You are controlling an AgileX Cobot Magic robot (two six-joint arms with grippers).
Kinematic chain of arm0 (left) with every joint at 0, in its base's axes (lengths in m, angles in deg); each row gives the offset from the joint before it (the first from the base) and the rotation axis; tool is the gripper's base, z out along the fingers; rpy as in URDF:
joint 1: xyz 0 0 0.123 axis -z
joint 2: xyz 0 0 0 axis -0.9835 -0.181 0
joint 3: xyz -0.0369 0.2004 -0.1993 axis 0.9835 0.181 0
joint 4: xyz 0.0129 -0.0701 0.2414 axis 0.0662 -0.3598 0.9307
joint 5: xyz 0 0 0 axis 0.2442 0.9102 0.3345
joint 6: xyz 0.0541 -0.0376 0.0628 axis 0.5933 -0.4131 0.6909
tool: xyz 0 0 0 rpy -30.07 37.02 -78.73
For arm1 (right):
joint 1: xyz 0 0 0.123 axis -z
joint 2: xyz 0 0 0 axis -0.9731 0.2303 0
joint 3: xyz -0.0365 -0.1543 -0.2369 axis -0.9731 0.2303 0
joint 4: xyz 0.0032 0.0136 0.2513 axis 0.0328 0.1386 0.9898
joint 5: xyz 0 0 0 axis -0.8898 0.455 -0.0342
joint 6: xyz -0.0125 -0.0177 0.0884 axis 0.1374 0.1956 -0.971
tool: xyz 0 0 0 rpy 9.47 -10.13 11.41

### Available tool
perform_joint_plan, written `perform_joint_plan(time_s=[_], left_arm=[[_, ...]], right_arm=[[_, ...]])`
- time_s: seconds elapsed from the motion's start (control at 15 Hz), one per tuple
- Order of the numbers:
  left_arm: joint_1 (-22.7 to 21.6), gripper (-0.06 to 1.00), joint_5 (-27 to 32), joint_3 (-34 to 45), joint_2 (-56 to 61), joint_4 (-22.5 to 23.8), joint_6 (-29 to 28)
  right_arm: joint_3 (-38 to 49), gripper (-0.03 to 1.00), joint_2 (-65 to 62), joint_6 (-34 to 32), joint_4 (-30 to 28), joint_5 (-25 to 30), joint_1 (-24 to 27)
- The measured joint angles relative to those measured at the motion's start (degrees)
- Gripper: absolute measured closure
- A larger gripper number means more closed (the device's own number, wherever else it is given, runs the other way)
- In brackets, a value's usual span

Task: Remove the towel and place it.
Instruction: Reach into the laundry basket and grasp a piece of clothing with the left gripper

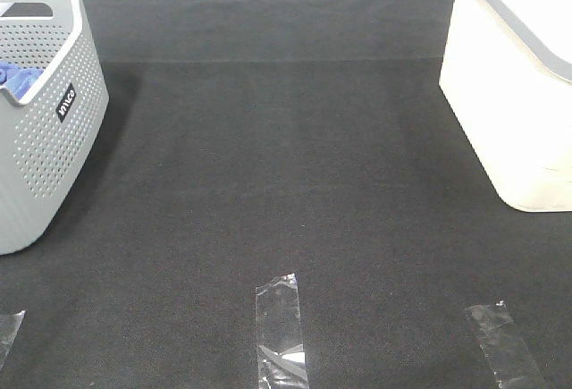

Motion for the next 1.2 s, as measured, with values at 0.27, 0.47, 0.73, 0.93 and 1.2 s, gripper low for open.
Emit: perform_joint_plan(time_s=[0.27, 0.47, 0.73, 0.93, 1.2], left_arm=[[0.0, 0.34, 0.0, 0.0, 0.0, 0.0, 0.0], [0.0, 0.34, 0.0, 0.0, 0.0, 0.0, 0.0], [0.0, 0.34, 0.0, 0.0, 0.0, 0.0, 0.0], [0.0, 0.34, 0.0, 0.0, 0.0, 0.0, 0.0], [0.0, 0.34, -1.78, -0.92, -0.52, 0.11, 0.0]], right_arm=[[0.0, 0.28, 0.0, 0.0, 0.0, 0.0, 0.0], [0.0, 0.28, 0.0, 0.0, 0.0, 0.0, 0.0], [0.0, 0.28, 0.0, 0.0, 0.0, 0.0, 0.0], [0.0, 0.28, 0.0, 0.0, 0.0, 0.0, 0.0], [0.0, 0.28, 0.0, 0.0, 0.0, 0.0, 0.0]])
